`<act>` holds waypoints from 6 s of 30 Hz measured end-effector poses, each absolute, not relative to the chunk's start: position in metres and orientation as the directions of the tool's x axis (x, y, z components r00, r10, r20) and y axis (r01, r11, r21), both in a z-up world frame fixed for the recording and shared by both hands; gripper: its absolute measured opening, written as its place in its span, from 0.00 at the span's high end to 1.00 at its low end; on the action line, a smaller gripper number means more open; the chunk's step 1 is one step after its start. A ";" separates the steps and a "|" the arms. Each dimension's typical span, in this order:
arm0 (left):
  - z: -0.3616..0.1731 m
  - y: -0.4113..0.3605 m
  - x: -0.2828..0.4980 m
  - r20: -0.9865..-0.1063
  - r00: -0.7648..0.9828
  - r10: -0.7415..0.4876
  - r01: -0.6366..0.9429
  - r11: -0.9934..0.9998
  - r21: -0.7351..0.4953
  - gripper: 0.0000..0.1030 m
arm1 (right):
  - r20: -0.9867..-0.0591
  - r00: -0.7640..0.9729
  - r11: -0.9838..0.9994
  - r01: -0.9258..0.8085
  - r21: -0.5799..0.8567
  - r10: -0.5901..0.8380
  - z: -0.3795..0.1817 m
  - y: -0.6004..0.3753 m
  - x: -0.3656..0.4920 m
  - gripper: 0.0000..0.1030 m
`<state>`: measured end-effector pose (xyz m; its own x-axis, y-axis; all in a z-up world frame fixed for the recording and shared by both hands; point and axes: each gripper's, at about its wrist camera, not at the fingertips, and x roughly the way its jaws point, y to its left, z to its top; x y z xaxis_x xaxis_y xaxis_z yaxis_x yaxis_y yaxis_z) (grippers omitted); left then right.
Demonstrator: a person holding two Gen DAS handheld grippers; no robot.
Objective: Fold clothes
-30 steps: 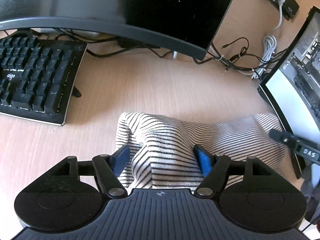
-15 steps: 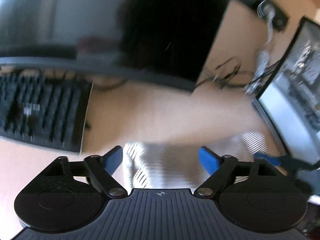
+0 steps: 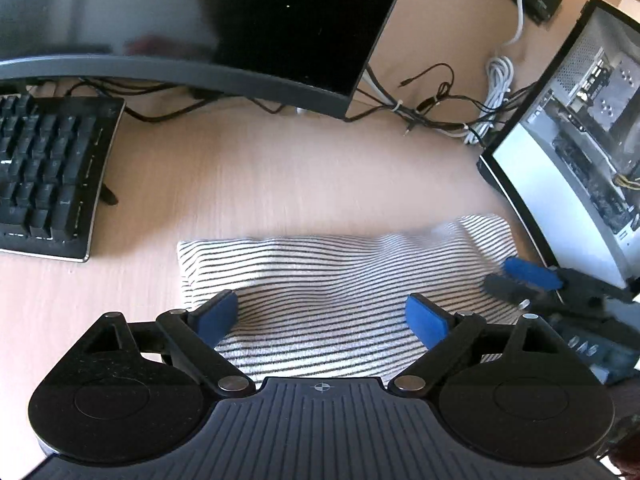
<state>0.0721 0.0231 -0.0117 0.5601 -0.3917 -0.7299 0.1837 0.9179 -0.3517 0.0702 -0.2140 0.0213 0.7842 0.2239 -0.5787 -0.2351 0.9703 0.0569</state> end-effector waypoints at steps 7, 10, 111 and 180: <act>-0.011 0.023 0.073 -0.718 0.572 -0.396 0.192 0.916 -0.353 0.06 | -0.634 0.744 0.975 -0.205 0.084 0.211 0.003 -0.223 0.082 0.42; -0.001 0.024 0.072 -0.711 0.581 -0.396 0.187 0.915 -0.357 0.06 | -0.632 0.745 0.975 -0.204 0.086 0.211 0.000 -0.223 0.082 0.40; -0.039 0.039 0.138 -0.831 0.460 -0.313 -0.028 0.930 -0.366 0.02 | -0.751 0.603 0.958 -0.088 0.274 0.271 -0.029 -0.215 0.172 0.46; 0.004 0.048 0.076 -0.677 0.629 -0.383 0.102 0.903 -0.416 0.08 | -0.626 0.761 0.984 -0.171 0.056 0.168 0.009 -0.215 0.056 0.38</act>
